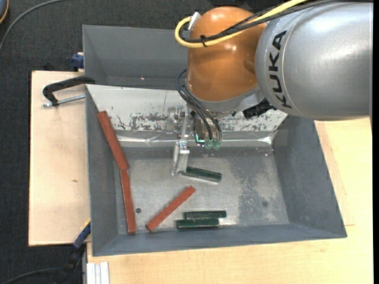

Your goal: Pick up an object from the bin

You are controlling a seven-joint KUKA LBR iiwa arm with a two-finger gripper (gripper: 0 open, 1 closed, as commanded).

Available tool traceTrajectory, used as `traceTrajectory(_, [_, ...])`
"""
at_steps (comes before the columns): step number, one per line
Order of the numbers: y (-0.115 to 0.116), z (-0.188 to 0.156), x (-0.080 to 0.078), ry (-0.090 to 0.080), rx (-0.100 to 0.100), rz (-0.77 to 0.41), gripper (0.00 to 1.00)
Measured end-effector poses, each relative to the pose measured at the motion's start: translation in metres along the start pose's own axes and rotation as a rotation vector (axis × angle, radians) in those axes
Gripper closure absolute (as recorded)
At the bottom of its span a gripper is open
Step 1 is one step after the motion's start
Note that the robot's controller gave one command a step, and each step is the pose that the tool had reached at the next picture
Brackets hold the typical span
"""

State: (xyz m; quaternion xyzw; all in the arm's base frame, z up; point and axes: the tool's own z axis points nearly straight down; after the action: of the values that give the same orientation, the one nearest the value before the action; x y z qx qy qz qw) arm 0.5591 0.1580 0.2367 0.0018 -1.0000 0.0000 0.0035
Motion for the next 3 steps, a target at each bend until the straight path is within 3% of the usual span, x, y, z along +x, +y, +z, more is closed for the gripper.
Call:
traceTrajectory(1, [0.012, 0.168, 0.023, -0.003, 0.0, -0.379, 0.0])
traceTrajectory(2, [-0.066, 0.164, 0.066, -0.007, 0.002, -0.263, 0.0])
traceTrajectory(3, [-0.063, 0.165, 0.066, -0.008, 0.0, -0.269, 1.0])
